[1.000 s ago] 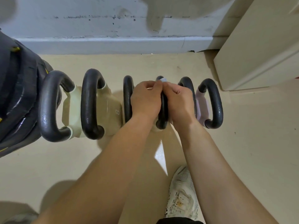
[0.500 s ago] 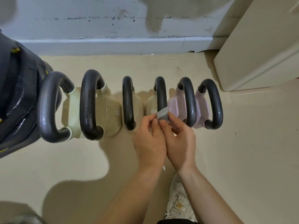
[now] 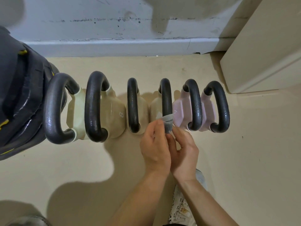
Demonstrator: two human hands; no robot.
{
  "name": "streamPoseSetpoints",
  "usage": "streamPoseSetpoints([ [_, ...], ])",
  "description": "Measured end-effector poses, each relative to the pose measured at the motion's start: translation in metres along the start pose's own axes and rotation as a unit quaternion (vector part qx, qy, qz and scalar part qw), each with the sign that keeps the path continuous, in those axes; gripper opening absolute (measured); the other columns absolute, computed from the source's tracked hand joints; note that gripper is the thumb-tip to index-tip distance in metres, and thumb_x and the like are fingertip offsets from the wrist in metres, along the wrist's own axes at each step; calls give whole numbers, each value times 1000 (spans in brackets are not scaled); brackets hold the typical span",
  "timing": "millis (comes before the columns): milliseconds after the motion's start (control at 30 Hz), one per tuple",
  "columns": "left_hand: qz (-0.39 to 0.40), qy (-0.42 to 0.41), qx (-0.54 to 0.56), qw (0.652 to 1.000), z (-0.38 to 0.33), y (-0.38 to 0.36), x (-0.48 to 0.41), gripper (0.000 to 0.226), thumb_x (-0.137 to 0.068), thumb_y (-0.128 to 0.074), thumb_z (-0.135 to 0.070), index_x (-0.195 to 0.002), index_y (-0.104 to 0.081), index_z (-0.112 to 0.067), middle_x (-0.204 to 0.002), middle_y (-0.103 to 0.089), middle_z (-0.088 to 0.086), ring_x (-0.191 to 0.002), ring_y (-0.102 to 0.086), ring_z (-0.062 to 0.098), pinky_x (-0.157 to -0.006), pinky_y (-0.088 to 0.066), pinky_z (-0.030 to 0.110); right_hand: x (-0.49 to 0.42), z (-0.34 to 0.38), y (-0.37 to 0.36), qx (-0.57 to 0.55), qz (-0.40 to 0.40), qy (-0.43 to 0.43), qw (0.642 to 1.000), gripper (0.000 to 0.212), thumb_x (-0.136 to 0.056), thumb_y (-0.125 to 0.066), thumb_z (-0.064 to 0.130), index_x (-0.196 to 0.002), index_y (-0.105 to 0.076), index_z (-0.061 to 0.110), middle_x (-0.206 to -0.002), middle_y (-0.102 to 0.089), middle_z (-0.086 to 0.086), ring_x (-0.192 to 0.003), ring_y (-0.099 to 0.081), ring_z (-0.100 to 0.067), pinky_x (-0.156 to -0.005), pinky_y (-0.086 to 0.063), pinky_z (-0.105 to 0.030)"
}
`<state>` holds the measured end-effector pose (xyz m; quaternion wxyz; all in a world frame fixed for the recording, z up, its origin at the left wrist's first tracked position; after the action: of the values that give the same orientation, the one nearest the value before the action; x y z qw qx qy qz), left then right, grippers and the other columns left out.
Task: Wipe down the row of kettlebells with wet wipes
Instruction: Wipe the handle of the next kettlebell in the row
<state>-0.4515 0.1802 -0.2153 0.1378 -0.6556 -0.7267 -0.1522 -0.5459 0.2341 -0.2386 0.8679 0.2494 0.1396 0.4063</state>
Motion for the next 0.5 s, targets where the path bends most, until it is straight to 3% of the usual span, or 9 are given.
streamPoseSetpoints([
  [133, 14, 2, -18, 1000, 1, -4, -7, 22, -91, -65, -47, -95, -72, -26, -89, -75, -9, -88, -69, 5, -79, -53, 19, 4, -1, 7, 1, 0, -25, 1000, 35, -93, -62, -1, -121, -72, 16, -108, -72, 3, -100, -67, -12, -86, -57, -43],
  [200, 19, 0, -35, 999, 3, -5, -9, 19, -90, -66, -46, -94, -72, -28, -90, -75, -10, -90, -69, 4, -81, -54, 23, 0, 18, 17, -33, -7, -18, 999, 49, -94, -57, -6, -138, -61, 16, -122, -66, 2, -110, -64, -6, -93, -56, -31],
  [267, 25, -16, -51, 998, 3, -1, -8, 19, -92, -64, -44, -99, -73, -29, -95, -75, -10, -93, -69, 4, -85, -54, 27, -8, 34, 18, -83, 41, -14, 996, 59, -100, -52, -4, -150, -47, 27, -132, -64, 6, -119, -61, 1, -97, -51, -19],
  [333, 26, -29, -72, 997, 7, 4, -6, 19, -94, -64, -42, -104, -74, -30, -102, -74, -7, -99, -68, 6, -88, -56, 35, -16, 34, 9, -98, 104, -30, 989, 55, -106, -49, 9, -143, -44, 48, -116, -71, 16, -107, -66, 7, -92, -51, -12],
  [400, 19, -36, -87, 995, 11, 9, -4, 21, -92, -67, -39, -109, -75, -30, -104, -69, -8, -99, -67, 7, -88, -56, 34, -17, 25, 3, -69, 117, -44, 990, 49, -108, -47, 18, -136, -40, 58, -101, -70, 28, -96, -68, 12, -83, -50, -7],
  [500, 23, -42, -112, 993, 17, 14, -3, 27, -89, -71, -29, -116, -73, -33, -100, -61, -6, -89, -64, 6, -84, -53, 21, -4, 15, 2, -36, 98, -13, 994, 41, -108, -43, 25, -144, -48, 43, -119, -71, 19, -113, -66, 0, -96, -53, -22],
])
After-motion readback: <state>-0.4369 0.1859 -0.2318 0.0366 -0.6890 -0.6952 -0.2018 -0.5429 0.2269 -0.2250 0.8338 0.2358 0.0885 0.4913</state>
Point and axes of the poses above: each hand's wrist, its own x-axis away from the middle knuckle, its own y-axis out of the back of the hand, z = x × y, the point moved 6 cm from there along -x, towards the middle knuckle
